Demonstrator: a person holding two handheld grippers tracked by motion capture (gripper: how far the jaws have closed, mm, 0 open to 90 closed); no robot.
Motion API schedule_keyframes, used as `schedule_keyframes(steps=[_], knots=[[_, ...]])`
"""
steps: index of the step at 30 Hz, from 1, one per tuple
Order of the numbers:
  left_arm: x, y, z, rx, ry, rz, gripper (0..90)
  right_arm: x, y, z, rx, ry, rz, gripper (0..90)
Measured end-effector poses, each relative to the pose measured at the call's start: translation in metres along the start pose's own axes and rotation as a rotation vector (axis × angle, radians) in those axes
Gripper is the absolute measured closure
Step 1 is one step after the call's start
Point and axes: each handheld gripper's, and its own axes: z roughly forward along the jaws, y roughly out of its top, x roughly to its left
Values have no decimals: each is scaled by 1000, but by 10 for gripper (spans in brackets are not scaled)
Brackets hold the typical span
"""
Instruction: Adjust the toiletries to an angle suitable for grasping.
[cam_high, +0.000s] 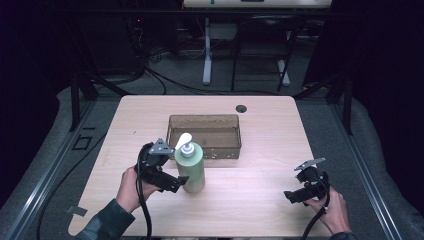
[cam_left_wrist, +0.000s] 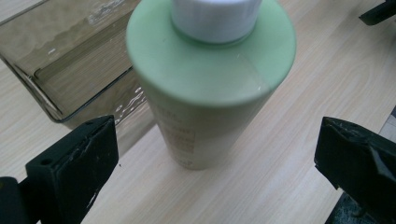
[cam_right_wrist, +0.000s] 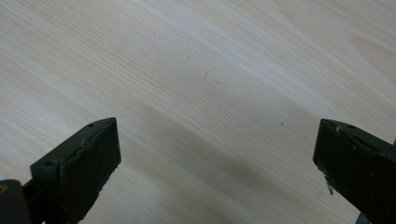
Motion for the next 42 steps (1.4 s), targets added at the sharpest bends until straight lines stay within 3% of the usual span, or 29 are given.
schedule_keyframes(steps=[11, 19, 26, 42], knots=[[-1, 14, 11, -23, 21, 16, 9, 0, 0, -1, -6, 2, 5, 5], [0, 17, 16, -67, 26, 9, 121, 0, 0, -1, -10, 7, 10, 7], [0, 15, 18, -70, 28, 27, 124, -1, 0, -2, -12, 7, 10, 10], [15, 15, 18, -77, -13, 64, 128, 0, 0, -2, -12, 5, 7, 12]])
